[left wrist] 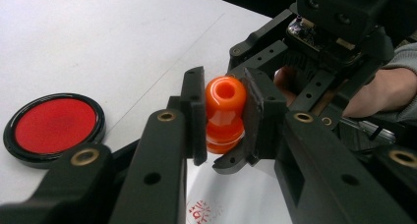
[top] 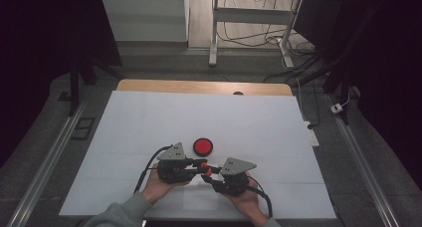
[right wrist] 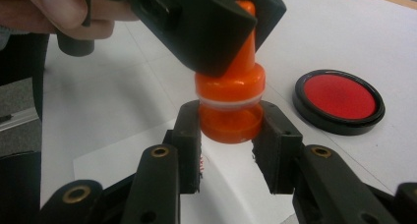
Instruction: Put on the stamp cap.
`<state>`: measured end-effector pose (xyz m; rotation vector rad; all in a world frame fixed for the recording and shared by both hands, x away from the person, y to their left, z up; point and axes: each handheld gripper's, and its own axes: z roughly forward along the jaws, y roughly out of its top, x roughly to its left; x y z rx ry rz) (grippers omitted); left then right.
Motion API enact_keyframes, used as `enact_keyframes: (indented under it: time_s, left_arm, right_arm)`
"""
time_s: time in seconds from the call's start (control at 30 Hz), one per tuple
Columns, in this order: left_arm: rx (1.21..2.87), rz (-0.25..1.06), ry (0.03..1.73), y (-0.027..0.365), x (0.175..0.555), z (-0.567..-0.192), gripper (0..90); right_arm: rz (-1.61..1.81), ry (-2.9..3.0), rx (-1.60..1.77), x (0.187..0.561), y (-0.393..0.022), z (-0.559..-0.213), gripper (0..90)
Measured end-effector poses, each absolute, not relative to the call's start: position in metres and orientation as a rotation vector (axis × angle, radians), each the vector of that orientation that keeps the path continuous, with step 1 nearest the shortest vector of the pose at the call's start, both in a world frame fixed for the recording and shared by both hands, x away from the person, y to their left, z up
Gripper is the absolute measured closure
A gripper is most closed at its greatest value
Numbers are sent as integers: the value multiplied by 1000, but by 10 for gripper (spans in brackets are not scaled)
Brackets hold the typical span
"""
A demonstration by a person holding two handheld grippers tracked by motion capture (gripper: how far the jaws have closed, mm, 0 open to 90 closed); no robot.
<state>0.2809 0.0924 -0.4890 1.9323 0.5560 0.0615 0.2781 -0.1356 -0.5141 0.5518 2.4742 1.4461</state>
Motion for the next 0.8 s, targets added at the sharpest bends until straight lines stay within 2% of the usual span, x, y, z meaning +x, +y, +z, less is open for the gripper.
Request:
enact_keyframes:
  time_s: [0.8]
  left_arm:
    - [1927, 53, 554, 90, 282, -494, 728]
  right_arm:
    - [1469, 2462, 572, 278, -137, -513, 642]
